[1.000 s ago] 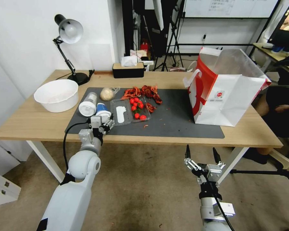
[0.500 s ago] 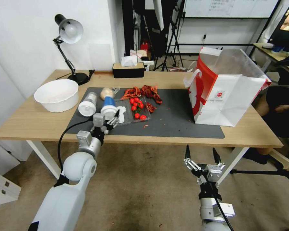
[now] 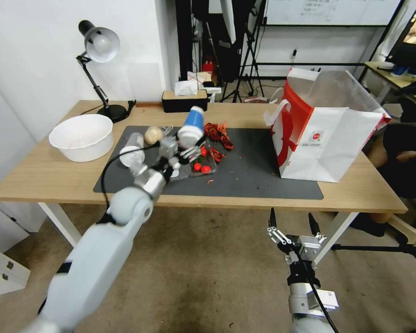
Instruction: Pick up the trash from the table and place it into the takeout bag.
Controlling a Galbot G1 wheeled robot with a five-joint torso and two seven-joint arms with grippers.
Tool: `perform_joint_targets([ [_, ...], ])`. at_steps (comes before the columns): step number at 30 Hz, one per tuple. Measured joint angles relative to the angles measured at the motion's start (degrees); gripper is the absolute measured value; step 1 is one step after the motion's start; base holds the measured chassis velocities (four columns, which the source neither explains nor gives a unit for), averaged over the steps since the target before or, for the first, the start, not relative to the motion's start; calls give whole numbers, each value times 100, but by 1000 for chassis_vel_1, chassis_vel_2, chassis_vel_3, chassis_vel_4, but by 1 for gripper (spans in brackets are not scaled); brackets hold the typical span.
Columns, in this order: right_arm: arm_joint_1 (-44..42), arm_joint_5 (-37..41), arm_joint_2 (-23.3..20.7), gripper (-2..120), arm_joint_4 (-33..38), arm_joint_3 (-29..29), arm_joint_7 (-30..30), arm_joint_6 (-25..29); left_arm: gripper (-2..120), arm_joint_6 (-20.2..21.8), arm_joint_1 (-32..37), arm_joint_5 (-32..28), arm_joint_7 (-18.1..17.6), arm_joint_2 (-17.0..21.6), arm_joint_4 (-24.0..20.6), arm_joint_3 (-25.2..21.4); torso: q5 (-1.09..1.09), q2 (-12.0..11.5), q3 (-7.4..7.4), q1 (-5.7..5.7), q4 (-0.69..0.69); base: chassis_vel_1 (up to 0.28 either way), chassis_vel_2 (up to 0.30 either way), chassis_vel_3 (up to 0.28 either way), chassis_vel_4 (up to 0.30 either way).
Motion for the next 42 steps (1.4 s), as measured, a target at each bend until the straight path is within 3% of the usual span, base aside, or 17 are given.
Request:
perform_joint_targets([
  [2,-16,-63,23,100,-45,0,-1,-3,65,16,-674,-241,-43,20,283,609,-1,0,0,0,0,0,0,0,0],
  [3,-16,-63,23,100,-45,0,-1,-3,65,16,-674,-241,-43,20,283,609,-1,0,0,0,0,0,0,0,0],
  [7,-13,-80,5,100,-122,19,5,-5,65,25,-1838,-532,-31,-182,807,1389,0,0,0,0,-1,0,0,0,0],
  [18,177,-95,-37,100,-316,-44,7,-69,65,-22,-3437,-1002,59,-882,1759,2367,1,0,0,0,0,0,0,0,0],
  [22,208,-95,-87,100,-371,-44,14,-70,65,-23,-4036,-1278,60,-1337,2167,2783,1,0,0,0,-1,0,0,0,0],
  [30,195,-93,-92,100,-375,-42,23,-70,65,-35,-4497,-1509,57,-1813,2504,3190,1,1,-1,-1,0,0,0,0,0],
  [42,177,-93,-39,100,-368,-37,32,-58,65,-97,-4547,-1519,105,-2240,3090,3489,0,0,-1,0,0,0,0,0,0],
])
